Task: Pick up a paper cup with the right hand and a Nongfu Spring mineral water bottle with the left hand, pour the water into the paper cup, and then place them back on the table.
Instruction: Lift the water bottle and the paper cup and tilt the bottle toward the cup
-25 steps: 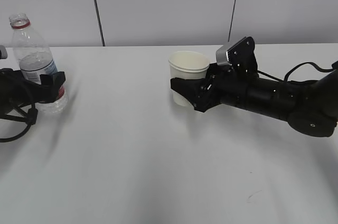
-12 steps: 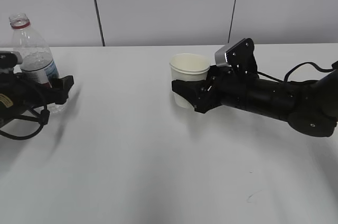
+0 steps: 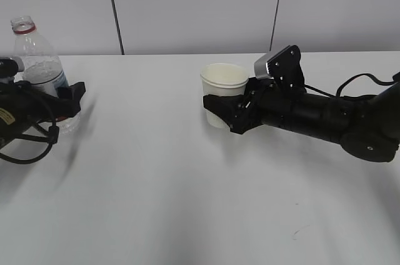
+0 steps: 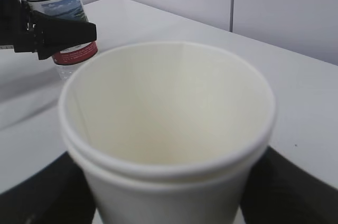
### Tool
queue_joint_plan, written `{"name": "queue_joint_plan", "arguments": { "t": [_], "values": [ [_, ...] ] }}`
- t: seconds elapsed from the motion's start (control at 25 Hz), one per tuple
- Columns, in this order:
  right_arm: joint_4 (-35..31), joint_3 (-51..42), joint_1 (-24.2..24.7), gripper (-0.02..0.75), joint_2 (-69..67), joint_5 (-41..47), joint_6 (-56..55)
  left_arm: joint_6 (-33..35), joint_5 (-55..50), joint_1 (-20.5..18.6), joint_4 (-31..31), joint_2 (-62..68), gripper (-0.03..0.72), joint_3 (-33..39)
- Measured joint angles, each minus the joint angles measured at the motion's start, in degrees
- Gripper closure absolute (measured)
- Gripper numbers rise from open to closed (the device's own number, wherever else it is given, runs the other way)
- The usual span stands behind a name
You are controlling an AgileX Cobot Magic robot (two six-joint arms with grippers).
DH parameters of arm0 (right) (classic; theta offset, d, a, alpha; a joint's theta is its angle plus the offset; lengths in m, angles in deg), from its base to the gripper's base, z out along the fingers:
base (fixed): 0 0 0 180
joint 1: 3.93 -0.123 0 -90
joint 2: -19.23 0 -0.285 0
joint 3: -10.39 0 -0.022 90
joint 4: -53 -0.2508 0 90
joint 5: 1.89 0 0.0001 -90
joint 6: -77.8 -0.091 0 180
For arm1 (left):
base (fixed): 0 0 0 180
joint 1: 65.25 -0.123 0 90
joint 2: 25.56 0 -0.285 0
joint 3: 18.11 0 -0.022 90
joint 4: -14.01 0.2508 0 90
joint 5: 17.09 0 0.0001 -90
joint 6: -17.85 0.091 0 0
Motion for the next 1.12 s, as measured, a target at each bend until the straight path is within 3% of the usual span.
{"name": "queue_joint_plan", "arguments": {
  "t": [0.12,0.44,0.84,1.12],
  "values": [
    [0.0,0.0,0.0,0.213,0.0,0.0,0.0,0.1,0.4,0.0,0.0,0.0,0.134,0.0],
    [0.0,0.0,0.0,0.213,0.0,0.0,0.0,0.1,0.7,0.0,0.2,0.0,0.307,-0.1],
    [2.5,0.0,-0.3,0.213,0.0,0.0,-0.5,0.2,1.4,0.0,1.0,0.5,0.312,-1.1],
    [2.7,2.4,-5.1,0.213,-0.9,-1.7,-0.8,0.2,-1.7,0.0,8.8,0.6,0.298,-10.1]
  ]
}}
